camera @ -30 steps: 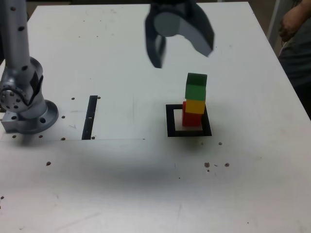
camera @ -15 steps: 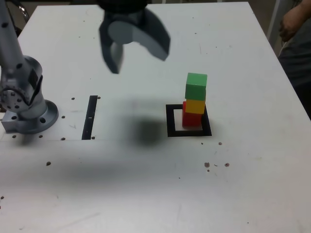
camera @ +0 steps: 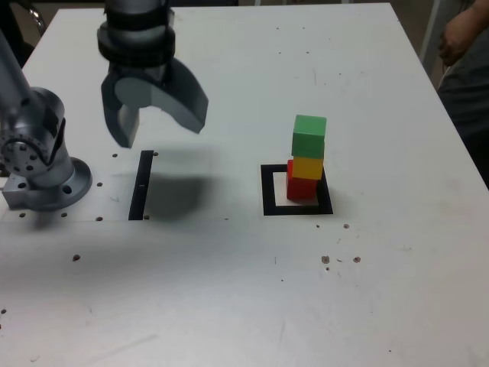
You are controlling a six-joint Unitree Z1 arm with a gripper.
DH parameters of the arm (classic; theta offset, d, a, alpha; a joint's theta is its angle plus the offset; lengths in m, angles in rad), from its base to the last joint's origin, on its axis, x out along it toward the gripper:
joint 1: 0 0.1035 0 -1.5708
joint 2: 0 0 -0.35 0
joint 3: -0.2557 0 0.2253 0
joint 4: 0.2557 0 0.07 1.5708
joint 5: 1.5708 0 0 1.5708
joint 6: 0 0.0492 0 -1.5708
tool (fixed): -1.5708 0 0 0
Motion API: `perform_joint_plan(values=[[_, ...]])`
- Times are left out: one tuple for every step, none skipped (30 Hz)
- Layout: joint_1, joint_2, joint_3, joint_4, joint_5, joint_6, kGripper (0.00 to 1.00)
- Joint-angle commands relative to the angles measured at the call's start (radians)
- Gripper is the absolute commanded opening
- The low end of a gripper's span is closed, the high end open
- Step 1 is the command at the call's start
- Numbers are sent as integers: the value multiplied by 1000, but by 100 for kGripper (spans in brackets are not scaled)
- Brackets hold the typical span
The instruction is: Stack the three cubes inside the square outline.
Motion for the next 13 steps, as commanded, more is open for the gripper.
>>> perform_joint_plan(values=[[9,-8,43,-29,-7,-2,100],[12,-9,64,-44,-10,-2,100],[14,-9,84,-60,-14,-1,100],[15,-10,105,-77,-18,-1,100],[17,-10,131,-99,-24,-1,100],[17,-10,150,-115,-28,-1,100],[18,-11,168,-131,-32,-1,100],[18,-11,184,-147,-37,-1,100],[18,-10,198,-163,-41,-1,100],[18,-10,210,-176,-44,0,100],[19,-9,220,-187,-47,0,100],[19,-9,227,-196,-50,0,100],[19,-9,233,-203,-52,0,100]])
